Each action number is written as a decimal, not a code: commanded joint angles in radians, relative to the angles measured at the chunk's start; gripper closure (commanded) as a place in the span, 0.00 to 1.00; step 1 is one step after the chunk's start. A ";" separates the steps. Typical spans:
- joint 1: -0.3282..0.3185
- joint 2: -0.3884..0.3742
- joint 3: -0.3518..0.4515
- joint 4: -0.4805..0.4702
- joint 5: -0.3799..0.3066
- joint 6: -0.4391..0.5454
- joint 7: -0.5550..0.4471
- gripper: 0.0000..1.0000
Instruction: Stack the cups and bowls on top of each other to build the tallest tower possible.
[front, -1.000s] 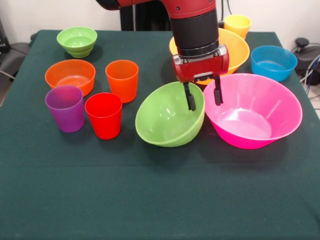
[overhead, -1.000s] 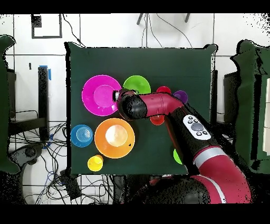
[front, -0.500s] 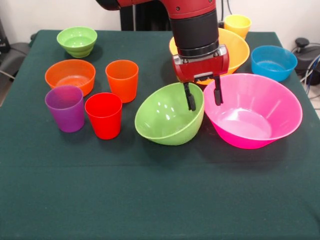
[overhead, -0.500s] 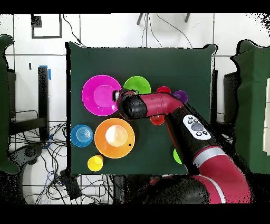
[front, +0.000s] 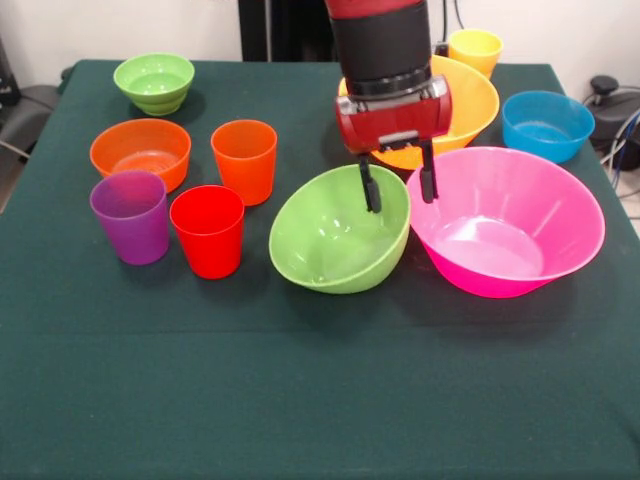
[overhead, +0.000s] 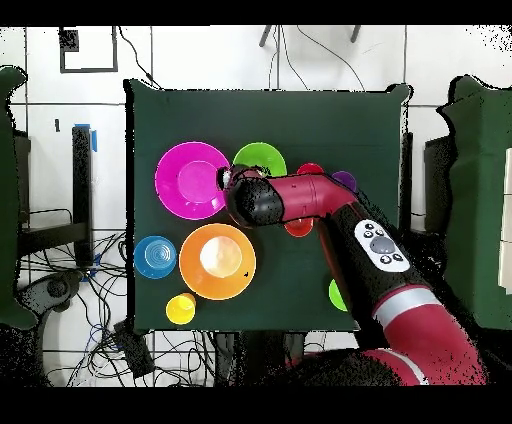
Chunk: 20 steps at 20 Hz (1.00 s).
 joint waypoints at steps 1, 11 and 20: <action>-0.022 -0.140 0.009 0.080 -0.016 0.134 -0.059 0.00; -0.041 -0.266 0.029 0.157 0.033 0.216 -0.056 0.00; 0.020 -0.352 -0.012 0.218 0.056 0.200 0.038 0.00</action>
